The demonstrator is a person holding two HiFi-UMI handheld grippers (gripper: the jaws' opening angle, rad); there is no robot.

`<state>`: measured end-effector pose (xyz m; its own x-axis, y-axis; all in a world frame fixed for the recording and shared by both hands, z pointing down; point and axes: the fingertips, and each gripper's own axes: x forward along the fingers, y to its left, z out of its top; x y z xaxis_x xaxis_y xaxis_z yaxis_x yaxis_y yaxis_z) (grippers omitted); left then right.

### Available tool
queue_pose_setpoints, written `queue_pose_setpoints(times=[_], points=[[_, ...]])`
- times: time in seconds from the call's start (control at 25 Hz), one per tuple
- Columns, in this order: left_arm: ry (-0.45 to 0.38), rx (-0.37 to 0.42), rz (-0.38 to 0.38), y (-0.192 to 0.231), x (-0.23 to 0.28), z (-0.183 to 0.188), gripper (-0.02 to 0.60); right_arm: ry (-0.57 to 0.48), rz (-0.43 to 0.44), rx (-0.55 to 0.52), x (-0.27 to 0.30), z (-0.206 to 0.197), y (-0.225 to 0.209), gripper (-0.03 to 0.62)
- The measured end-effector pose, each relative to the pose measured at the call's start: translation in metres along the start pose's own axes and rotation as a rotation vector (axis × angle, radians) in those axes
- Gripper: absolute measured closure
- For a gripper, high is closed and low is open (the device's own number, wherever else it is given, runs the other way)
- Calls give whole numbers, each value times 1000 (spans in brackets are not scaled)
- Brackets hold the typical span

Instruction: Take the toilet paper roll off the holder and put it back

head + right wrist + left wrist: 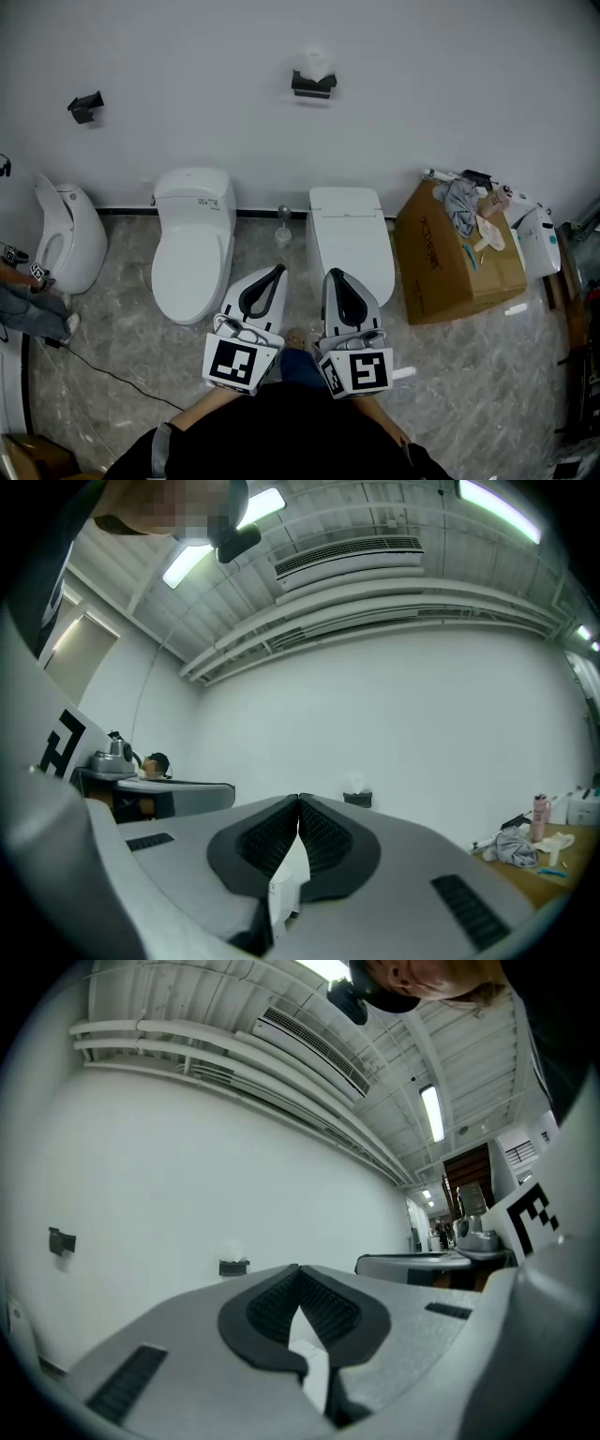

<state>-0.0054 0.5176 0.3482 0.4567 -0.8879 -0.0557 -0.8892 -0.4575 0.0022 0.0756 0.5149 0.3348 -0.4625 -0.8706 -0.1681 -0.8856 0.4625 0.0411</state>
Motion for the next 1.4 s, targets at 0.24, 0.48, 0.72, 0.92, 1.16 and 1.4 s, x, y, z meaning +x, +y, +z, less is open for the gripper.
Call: queue_pose_setpoints(times=[0.24,0.48,0.72,0.92,1.16,1.4], points=[[-16,6,2,20,39,0,575,-22,-8,-2,42,-2,-29,571],[-30,9,8,38,89,3,575,-10,-8,4,86,-9,-62,571],[-51,9,28,54,137,5,575,2,16,9,126,-15,-92,571],[-72,17,38,69,178,8,575,6,39,12,164,-23,-115,571],[-67,9,76,84,218,3,575,14,75,14,203,-33,-143,571],[-76,13,103,92,239,-1,575,14,100,18,222,-43,-156,571]])
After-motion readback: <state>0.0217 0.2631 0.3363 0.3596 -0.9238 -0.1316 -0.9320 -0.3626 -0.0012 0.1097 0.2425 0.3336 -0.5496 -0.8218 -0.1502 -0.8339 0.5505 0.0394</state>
